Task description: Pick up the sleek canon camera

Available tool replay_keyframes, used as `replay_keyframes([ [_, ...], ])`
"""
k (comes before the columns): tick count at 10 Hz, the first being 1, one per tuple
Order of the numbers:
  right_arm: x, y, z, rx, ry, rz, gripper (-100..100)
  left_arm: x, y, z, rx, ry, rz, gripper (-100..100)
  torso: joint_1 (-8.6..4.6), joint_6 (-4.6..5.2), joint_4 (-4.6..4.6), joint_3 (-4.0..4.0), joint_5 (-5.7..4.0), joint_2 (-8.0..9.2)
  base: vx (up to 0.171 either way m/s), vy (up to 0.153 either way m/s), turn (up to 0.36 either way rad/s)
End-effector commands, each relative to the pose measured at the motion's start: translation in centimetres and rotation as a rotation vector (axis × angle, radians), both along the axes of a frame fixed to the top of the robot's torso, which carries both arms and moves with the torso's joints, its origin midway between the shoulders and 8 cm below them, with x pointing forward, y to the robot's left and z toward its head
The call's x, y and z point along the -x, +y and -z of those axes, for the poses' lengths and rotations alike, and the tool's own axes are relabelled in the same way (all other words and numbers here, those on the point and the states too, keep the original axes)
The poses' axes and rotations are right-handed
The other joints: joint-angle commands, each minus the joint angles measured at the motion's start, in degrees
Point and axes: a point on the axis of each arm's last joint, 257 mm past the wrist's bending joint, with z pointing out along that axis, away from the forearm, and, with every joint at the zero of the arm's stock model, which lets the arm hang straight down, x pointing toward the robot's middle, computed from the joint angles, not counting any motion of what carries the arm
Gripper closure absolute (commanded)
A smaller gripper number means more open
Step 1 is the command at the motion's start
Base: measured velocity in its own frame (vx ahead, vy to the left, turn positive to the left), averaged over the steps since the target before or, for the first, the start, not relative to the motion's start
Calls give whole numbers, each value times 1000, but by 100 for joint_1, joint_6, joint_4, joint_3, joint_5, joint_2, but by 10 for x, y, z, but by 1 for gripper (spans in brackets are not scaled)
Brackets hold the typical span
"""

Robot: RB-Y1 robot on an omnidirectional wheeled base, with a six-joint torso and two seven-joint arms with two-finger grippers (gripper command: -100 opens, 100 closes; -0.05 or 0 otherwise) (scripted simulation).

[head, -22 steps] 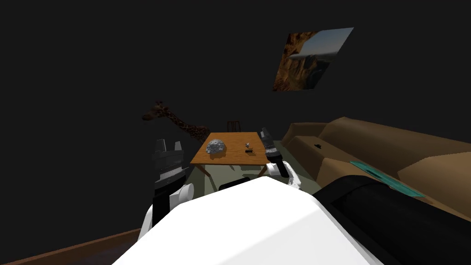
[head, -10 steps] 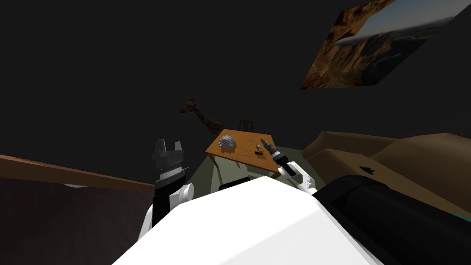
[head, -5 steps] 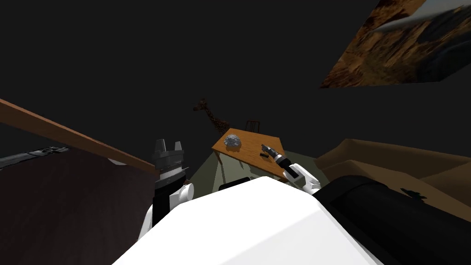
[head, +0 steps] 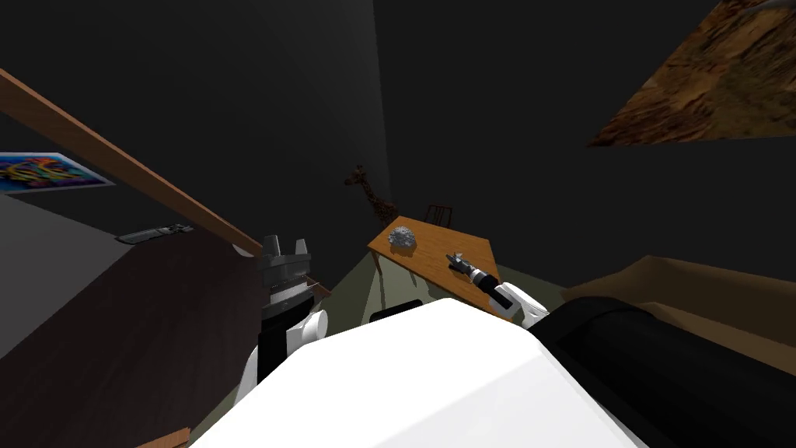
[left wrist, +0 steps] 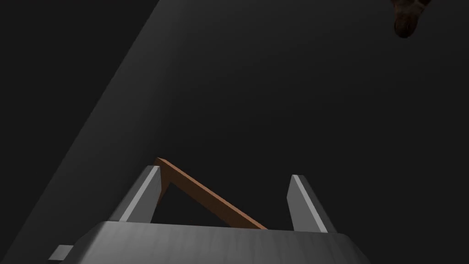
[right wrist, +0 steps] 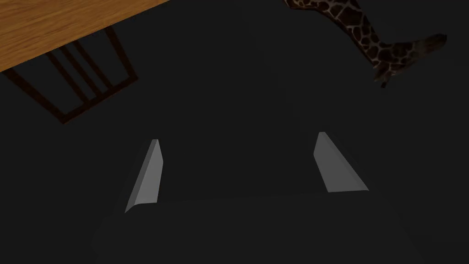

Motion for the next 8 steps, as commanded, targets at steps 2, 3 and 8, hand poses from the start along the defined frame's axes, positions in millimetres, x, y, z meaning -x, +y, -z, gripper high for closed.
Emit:
replay_keyframes([
  [2, 19, -15, 26, 45, 74, -2, -100, 0, 0, 0, 0, 0, 0, 0, 2, -6, 0, 0, 0, 0, 2, -5, 246],
  [3, 33, -24, 43, 86, 129, -14, -100, 0, 0, 0, 0, 0, 0, 0, -1, 0, 0, -1, -1, -2, 4, -5, 294],
  [8, 93, -63, 99, 207, 328, -38, -100, 0, 0, 0, 0, 0, 0, 0, -5, -5, -1, -3, -2, -6, 11, -17, 263],
])
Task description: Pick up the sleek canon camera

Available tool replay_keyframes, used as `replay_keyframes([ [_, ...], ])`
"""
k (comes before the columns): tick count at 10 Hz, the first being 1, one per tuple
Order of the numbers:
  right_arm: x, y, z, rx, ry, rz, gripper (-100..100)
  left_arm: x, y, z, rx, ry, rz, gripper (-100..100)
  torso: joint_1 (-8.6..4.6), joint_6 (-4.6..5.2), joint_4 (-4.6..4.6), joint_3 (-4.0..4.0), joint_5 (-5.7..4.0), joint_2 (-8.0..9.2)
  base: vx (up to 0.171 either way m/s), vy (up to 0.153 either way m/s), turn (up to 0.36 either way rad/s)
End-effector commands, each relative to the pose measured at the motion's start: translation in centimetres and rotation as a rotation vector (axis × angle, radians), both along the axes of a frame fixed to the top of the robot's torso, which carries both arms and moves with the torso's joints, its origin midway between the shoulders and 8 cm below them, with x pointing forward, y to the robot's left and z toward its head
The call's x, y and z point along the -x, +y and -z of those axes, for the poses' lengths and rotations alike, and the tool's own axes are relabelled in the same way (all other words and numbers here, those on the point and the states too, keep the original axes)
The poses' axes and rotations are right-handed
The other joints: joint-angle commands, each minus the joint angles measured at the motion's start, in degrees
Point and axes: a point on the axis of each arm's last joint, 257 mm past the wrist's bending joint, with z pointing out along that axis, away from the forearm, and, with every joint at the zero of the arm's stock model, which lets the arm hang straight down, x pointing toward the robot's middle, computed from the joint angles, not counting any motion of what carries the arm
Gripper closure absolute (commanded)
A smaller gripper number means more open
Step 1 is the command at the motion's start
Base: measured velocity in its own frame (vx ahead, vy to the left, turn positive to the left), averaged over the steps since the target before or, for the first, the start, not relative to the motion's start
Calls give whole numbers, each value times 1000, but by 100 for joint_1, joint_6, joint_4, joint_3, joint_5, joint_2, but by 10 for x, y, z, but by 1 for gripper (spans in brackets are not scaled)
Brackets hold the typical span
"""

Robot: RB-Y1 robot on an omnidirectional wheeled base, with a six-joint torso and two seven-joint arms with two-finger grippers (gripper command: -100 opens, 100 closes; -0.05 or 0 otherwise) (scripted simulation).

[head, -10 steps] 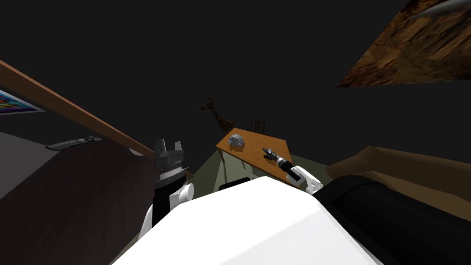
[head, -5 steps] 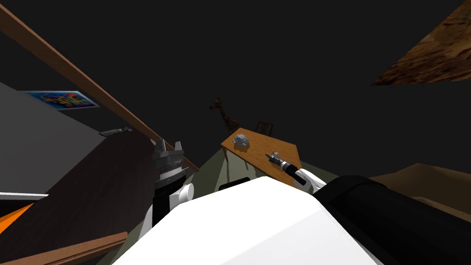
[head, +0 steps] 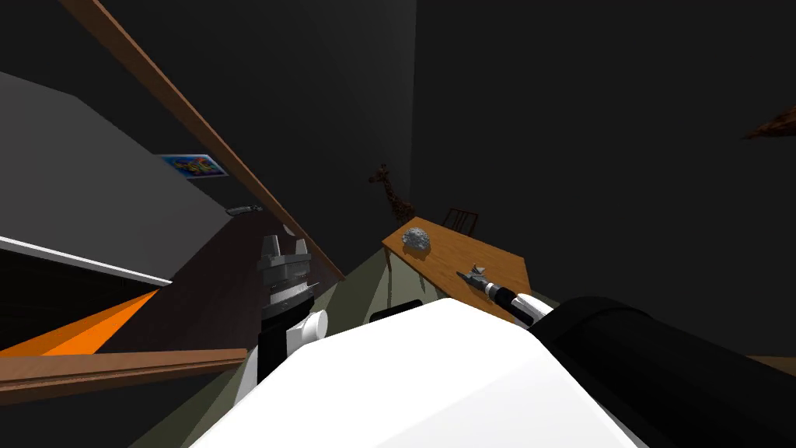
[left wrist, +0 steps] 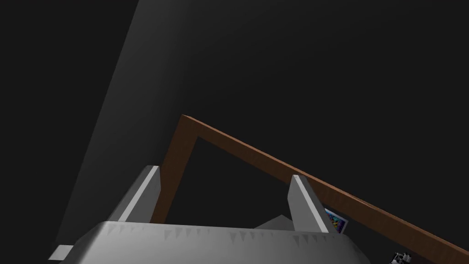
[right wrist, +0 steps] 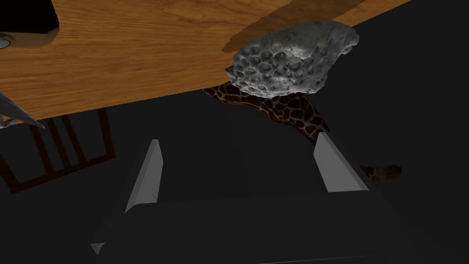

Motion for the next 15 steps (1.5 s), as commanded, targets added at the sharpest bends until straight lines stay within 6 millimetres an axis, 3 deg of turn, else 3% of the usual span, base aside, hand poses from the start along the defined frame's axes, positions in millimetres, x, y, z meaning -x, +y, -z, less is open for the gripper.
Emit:
replay_keyframes([
  [1, 12, -9, 13, 22, 40, -4, -100, 0, 0, 0, 0, 0, 0, 0, 0, 0, 0, 0, 0, 0, 16, -37, 176],
  [4, 40, -26, 32, 62, 119, -6, -100, 0, 0, 0, 0, 0, 0, 0, 8, -1, 0, 1, 0, 1, 12, -16, 178],
  [6, 86, -51, 54, 134, 248, -41, -100, 0, 0, 0, 0, 0, 0, 0, 2, -3, 0, -1, -1, -2, 22, -37, 380],
  [7, 89, -53, 56, 135, 255, -36, -100, 0, 0, 0, 0, 0, 0, 0, -4, 1, -1, -3, -2, -5, 18, -54, 133],
  [9, 135, -72, 71, 194, 377, -85, -100, 0, 0, 0, 0, 0, 0, 0, -5, 1, 0, -1, -2, -2, 18, -46, 364],
  [10, 141, -76, 73, 196, 390, -74, -100, 0, 0, 0, 0, 0, 0, 0, -3, 1, -1, -2, -2, -3, 10, -35, 141],
  [11, 166, -84, 79, 219, 451, -100, -100, 0, 0, 0, 0, 0, 0, 0, 1, 8, 0, -1, -2, -1, 9, -20, 248],
  [13, 169, -86, 80, 220, 458, -95, -100, 0, 0, 0, 0, 0, 0, 0, 9, 8, 0, 0, -1, 1, 4, -13, 58],
  [15, 222, -99, 89, 255, 583, -147, -100, 0, 0, 0, 0, 0, 0, 0, 15, 3, 1, 1, 1, 2, 1, -9, 322],
])
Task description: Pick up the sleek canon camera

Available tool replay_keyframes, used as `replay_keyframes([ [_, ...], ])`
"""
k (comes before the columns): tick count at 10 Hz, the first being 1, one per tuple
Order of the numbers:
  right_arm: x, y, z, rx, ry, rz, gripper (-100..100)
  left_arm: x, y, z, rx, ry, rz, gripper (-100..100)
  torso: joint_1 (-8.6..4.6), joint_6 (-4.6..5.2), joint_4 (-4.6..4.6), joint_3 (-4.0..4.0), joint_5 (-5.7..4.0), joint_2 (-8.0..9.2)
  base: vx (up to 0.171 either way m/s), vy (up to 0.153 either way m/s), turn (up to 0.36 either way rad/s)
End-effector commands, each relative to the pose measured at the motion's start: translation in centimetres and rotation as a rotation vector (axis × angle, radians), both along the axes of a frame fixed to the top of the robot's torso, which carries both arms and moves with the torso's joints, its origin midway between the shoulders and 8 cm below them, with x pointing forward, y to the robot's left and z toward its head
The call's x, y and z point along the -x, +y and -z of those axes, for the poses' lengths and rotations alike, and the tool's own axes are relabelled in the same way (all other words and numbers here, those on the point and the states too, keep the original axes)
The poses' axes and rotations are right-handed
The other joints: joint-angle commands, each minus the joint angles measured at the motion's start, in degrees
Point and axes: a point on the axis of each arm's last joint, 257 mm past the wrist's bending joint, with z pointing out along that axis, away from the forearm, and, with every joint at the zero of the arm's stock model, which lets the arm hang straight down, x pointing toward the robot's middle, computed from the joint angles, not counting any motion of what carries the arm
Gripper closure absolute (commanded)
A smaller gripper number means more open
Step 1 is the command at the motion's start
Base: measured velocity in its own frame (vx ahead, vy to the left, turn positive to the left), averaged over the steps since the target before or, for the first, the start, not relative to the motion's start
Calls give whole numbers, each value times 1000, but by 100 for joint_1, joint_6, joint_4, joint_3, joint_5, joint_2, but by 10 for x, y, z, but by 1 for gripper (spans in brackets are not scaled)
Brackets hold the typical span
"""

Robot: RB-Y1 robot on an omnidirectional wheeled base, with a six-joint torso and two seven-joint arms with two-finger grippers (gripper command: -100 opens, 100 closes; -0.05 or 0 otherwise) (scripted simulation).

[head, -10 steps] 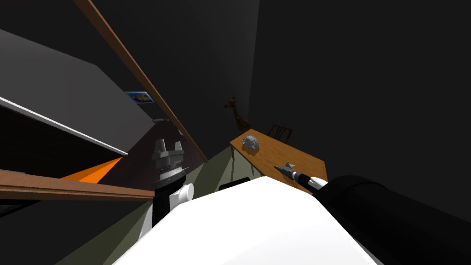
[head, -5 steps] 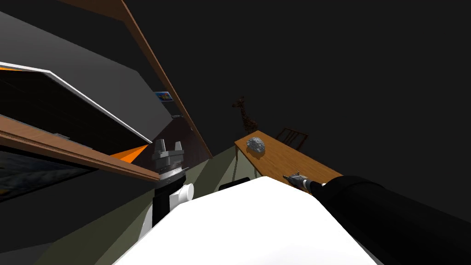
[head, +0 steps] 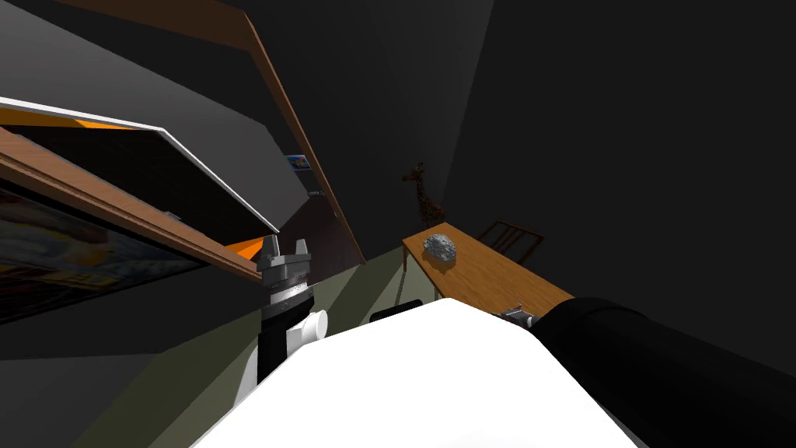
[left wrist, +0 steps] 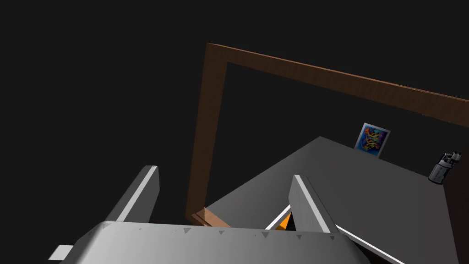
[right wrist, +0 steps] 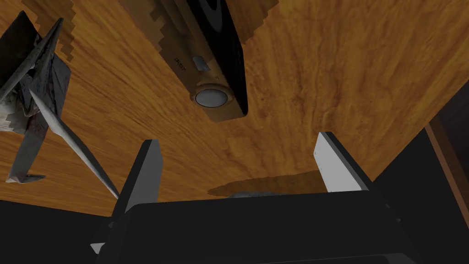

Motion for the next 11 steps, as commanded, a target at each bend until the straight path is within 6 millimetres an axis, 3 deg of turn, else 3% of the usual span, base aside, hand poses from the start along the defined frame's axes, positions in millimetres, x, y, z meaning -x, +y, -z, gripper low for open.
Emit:
replay_keyframes([
  [1, 12, -4, 3, 3, 27, -16, -100, 0, 0, 0, 0, 0, 0, 0, 0, 0, 0, 0, 0, 0, 4, -24, 139],
  [2, 19, -8, 4, 8, 38, -5, -100, 0, 0, 0, 0, 0, 0, 0, -3, 8, 0, 0, -3, 0, 5, -7, -16],
  [3, 45, -13, 7, 17, 100, -25, -100, 0, 0, 0, 0, 0, 0, 0, -10, 14, -2, 0, -7, 3, 1, 5, 199],
  [4, 48, -14, 7, 19, 105, -21, -100, 0, 0, 0, 0, 0, 0, 0, -11, 8, -1, 1, -6, 4, 0, -4, 140],
  [8, 145, -14, 15, 13, 317, -83, -100, 0, 0, 0, 0, 0, 0, 0, -12, 10, -1, 1, -7, 4, -1, 2, 256],
  [9, 163, -11, 16, 4, 353, -94, -100, 0, 0, 0, 0, 0, 0, 0, -10, 11, -1, 2, -7, 5, 0, 10, 201],
  [10, 163, -11, 16, 4, 353, -94, -100, 0, 0, 0, 0, 0, 0, 0, -8, 11, -1, 2, -6, 5, 1, 4, 51],
  [11, 191, -3, 18, -13, 409, -110, -100, 0, 0, 0, 0, 0, 0, 0, -10, 15, -1, 2, -7, 5, 0, 5, 163],
])
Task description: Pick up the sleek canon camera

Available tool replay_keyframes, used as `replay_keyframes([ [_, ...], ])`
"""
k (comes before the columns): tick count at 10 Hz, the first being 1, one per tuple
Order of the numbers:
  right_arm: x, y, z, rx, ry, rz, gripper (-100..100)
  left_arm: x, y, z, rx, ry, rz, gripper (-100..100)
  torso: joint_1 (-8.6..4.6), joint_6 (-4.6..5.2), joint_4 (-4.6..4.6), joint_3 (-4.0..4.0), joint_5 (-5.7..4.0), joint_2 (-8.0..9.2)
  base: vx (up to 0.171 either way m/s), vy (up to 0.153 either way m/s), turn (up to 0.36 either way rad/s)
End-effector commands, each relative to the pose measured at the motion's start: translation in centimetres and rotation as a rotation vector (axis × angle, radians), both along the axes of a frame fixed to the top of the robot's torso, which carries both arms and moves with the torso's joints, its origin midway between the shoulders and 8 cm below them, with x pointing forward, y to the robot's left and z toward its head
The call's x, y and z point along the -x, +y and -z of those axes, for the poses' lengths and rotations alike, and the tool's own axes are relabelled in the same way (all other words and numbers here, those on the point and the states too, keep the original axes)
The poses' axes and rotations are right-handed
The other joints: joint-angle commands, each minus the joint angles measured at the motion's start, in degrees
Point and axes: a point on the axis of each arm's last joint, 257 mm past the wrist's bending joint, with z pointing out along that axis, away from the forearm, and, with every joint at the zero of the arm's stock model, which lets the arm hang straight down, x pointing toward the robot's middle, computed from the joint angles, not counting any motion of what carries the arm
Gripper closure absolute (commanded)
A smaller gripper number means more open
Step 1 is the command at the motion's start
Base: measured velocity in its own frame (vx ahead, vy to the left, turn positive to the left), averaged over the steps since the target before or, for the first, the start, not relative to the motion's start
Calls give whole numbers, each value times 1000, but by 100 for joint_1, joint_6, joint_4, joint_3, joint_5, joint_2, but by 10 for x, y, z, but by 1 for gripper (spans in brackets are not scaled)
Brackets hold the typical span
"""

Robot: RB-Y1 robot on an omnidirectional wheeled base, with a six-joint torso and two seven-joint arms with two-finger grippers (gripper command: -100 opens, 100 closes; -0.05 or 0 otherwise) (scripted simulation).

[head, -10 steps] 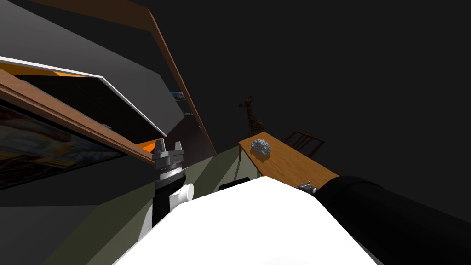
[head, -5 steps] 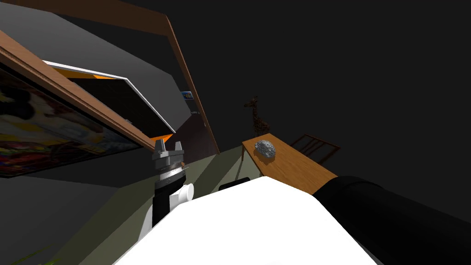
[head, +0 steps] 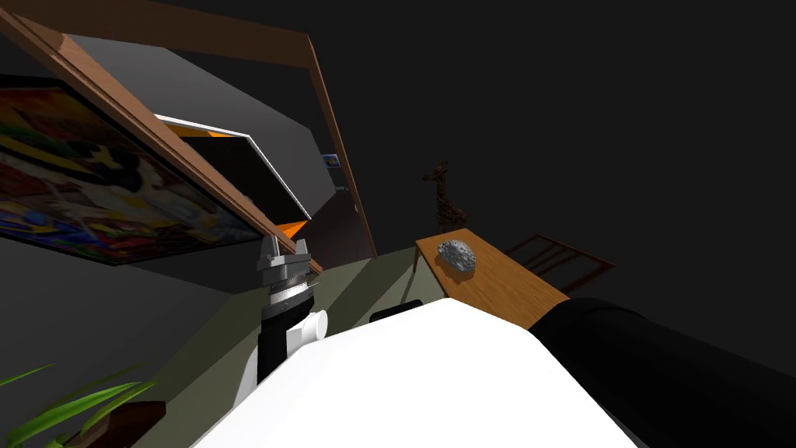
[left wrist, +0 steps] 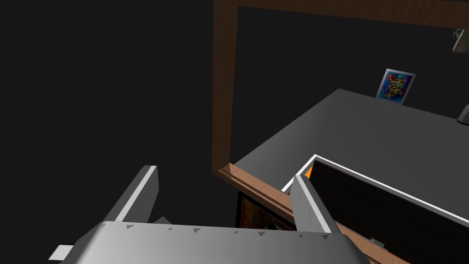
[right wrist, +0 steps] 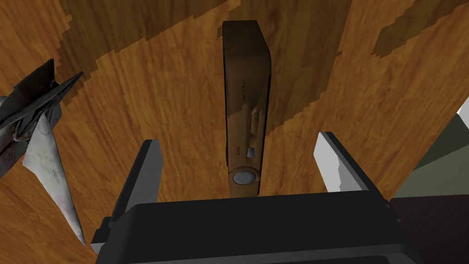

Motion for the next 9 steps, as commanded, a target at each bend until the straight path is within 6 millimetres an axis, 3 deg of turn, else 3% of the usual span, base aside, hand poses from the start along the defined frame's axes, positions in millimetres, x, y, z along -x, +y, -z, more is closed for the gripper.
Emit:
replay_keyframes([
  [1, 0, 0, 0, 0, 0, 0, -100, 0, 0, 0, 0, 0, 0, 0, 0, 0, 0, 0, 0, 0, 0, -2, 41],
  [2, 2, 1, 0, -3, 4, -2, 0, 0, 0, 0, 0, 0, 0, 0, -2, 3, 0, 0, -1, 0, 0, 0, 0],
  [3, 1, 4, 7, -1, 3, 34, -100, 0, 0, 0, 0, 0, 0, 0, -1, 3, 0, 0, -1, 0, -62, 9, 210],
  [7, 1, 8, 17, 0, 2, 86, -100, 0, 0, 0, 0, 0, 0, 0, -2, 1, 14, 35, -2, 60, -131, 3, 229],
  [8, 1, 8, 18, 1, 1, 89, 100, 0, 0, 0, 0, 0, 0, 0, -4, 7, 9, 22, -1, 36, -13, 1, -12],
  [9, 1, 8, 18, 1, 2, 89, 100, 0, 0, 0, 0, 0, 0, 0, -5, 5, 4, 10, -2, 16, -6, 5, -2],
])
